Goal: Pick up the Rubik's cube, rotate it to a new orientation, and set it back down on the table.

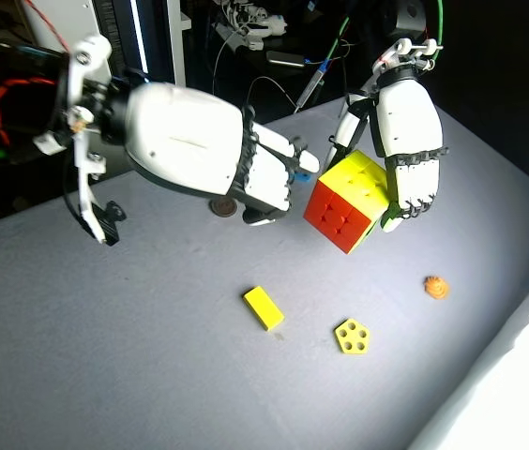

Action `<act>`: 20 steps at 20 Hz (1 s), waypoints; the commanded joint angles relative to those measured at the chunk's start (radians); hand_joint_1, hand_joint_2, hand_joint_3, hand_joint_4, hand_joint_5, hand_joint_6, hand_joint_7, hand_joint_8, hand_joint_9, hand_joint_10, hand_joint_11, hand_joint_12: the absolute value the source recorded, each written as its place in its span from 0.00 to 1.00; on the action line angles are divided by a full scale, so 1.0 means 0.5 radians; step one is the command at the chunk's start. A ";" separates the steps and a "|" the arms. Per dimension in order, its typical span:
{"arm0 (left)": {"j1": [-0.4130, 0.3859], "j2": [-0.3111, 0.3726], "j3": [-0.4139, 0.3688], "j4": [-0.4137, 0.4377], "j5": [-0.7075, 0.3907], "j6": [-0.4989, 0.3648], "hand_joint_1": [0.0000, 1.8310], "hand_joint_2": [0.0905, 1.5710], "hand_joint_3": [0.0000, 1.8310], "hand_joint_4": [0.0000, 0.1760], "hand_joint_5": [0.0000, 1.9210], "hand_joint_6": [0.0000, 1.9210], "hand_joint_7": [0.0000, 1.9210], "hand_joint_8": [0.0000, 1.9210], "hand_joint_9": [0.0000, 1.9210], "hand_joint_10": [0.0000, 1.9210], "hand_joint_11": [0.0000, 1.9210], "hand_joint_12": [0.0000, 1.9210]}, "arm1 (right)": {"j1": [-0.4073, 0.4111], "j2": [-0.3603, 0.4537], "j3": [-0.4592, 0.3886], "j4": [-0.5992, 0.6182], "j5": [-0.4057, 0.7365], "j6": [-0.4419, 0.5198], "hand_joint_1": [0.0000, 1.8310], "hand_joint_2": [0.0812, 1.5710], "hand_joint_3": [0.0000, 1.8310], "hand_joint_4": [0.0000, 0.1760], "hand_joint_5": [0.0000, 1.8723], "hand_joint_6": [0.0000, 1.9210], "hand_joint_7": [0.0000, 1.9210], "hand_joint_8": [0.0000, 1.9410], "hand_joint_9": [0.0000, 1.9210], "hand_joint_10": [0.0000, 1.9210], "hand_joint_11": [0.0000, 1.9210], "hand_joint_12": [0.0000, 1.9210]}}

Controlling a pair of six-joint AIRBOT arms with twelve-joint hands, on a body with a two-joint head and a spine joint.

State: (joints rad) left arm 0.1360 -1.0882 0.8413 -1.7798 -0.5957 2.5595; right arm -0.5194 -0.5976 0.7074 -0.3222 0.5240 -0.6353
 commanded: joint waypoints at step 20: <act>-0.047 0.016 0.006 0.092 -0.014 -0.016 0.56 0.89 0.00 0.00 0.26 0.86 0.24 0.98 0.14 1.00 0.15 1.00 | 0.078 -0.269 0.000 0.442 -0.015 -0.552 0.13 0.78 0.00 0.00 0.05 0.01 0.19 0.63 0.17 0.91 0.13 1.00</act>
State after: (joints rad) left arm 0.1307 -1.0882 0.8413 -1.7897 -0.6140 2.5626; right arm -0.4892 -0.7338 0.7094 -0.1059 0.4232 -0.9142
